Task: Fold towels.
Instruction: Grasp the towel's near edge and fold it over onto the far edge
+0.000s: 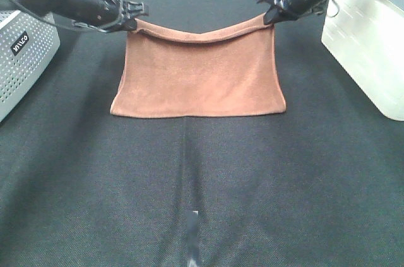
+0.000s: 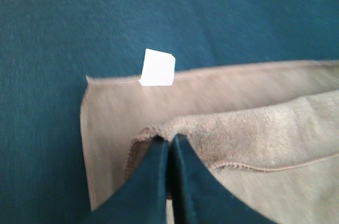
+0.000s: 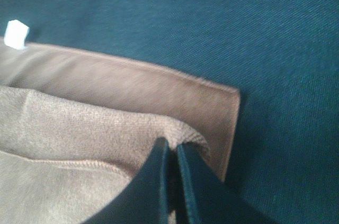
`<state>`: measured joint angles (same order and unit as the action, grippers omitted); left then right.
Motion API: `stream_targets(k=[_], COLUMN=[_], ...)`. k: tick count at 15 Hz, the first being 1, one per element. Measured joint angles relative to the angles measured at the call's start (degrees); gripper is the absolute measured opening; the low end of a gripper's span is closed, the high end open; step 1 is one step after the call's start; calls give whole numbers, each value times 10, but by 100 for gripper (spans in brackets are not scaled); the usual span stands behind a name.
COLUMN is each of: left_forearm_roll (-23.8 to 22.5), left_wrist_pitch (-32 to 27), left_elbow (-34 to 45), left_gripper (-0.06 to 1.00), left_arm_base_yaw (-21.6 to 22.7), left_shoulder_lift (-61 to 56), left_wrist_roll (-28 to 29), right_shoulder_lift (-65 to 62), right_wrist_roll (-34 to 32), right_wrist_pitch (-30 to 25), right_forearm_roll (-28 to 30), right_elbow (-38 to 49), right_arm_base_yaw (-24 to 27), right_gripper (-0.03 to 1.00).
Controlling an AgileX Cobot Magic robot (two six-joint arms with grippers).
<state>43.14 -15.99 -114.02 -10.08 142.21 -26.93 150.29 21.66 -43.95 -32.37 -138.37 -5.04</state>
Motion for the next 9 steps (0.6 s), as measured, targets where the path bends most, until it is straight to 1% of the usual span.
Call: stream_targets(k=[3,6,7,8,9], left_forearm_roll=[0,0,0,0,0], left_wrist_pitch=[45,68,68,68,68], left_elbow=[-66,-84,-85,-85,-86], left_gripper=[0,0,1,8,18], left_arm_base_yaw=[0,0,0,0,0], left_shoulder_lift=[61,89,91,92,92], left_wrist_roll=[1,2,2,2,2], right_shoulder_lift=[40,56,57,57,57], right_wrist_roll=[2,3,3,3,3], right_wrist_pitch=[41,64,65,70,70], right_forearm_roll=[1,1,1,1,1], right_elbow=[-11,-13,-13,-13,-13], right_arm_base_yaw=[0,0,0,0,0], right_gripper=[0,1,6,22,37])
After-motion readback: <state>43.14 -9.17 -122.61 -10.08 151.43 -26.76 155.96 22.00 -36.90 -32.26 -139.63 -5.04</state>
